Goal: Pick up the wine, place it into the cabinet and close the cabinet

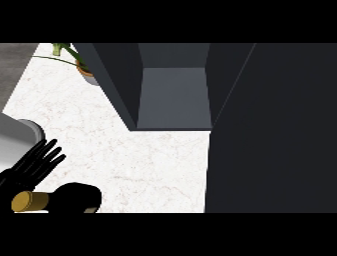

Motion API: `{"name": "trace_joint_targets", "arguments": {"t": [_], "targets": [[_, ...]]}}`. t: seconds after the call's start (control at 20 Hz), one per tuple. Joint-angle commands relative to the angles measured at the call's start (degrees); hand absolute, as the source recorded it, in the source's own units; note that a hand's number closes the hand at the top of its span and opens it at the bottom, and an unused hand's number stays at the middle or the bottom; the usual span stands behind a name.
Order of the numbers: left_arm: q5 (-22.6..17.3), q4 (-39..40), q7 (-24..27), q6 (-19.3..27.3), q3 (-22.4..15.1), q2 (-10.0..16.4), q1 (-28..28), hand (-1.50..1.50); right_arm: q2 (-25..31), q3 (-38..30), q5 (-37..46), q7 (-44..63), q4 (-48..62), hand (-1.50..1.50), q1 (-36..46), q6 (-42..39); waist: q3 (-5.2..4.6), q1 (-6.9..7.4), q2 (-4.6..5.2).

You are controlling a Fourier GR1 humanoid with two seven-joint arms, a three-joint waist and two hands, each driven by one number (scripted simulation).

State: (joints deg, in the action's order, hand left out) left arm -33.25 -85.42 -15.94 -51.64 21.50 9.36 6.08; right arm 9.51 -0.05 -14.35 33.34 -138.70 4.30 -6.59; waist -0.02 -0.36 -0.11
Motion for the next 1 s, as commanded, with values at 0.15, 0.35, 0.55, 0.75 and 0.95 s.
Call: {"name": "trace_joint_targets", "arguments": {"t": [0.15, 0.35, 0.55, 0.75, 0.95], "targets": [[5.40, 5.35, 6.18, -3.75, 0.68, -0.35, -0.66, -1.50, -1.43, 1.43, -2.50, 2.59, -8.69, -1.50, -2.99, 0.65, 0.00, 0.10, 0.02], [7.08, 5.86, 6.73, -2.59, -0.09, -0.19, -1.87, -1.50, -0.33, -1.03, -3.89, 4.04, -7.14, -1.50, 0.61, 1.07, 0.00, 0.21, 0.04], [12.07, 11.30, 9.91, -0.99, 0.14, -0.63, -5.14, -1.50, -0.50, -0.97, -4.15, 2.08, -8.78, -1.50, -4.17, -0.92, 0.01, -0.17, 0.05], [16.62, 9.94, 14.08, -1.42, -1.88, -3.71, -2.33, -1.50, 1.25, -4.65, -8.48, 5.82, -10.23, -1.50, -1.07, -0.24, 0.01, -0.18, -0.04], [14.49, 11.93, 14.49, -4.55, -2.44, -2.39, -1.06, -1.50, -1.60, 1.66, -1.27, 5.56, -8.34, -1.50, 0.81, 1.75, 0.00, 0.27, -0.01]]}}
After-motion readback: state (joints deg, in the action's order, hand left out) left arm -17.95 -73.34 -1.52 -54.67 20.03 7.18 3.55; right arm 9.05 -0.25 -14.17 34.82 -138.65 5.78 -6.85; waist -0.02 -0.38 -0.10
